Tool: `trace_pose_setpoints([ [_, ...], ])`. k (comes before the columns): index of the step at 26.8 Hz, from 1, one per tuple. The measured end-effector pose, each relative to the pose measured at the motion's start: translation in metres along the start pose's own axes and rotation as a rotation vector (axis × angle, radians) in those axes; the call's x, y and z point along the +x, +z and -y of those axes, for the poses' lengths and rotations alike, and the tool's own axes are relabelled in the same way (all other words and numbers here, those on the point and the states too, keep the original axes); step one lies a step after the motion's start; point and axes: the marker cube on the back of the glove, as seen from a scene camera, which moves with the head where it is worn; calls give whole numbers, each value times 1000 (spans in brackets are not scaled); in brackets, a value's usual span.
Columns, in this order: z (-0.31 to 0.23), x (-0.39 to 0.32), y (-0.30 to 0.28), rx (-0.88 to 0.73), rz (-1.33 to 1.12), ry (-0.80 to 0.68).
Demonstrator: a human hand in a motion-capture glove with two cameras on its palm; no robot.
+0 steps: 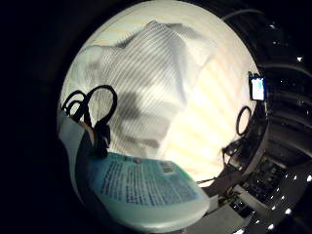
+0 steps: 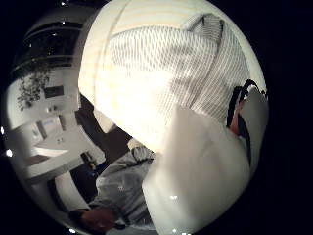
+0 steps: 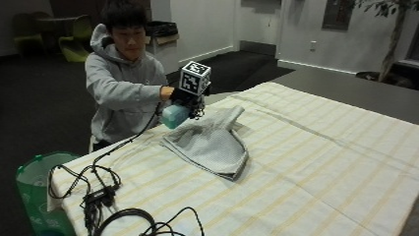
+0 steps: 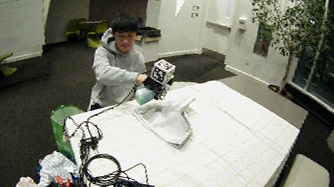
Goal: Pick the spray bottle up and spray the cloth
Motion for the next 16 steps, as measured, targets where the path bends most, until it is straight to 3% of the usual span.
trace_pose_setpoints([
  [9, -7, -30, -46, 148, 126, -67],
  [16, -4, -82, -98, 360, 449, -209],
])
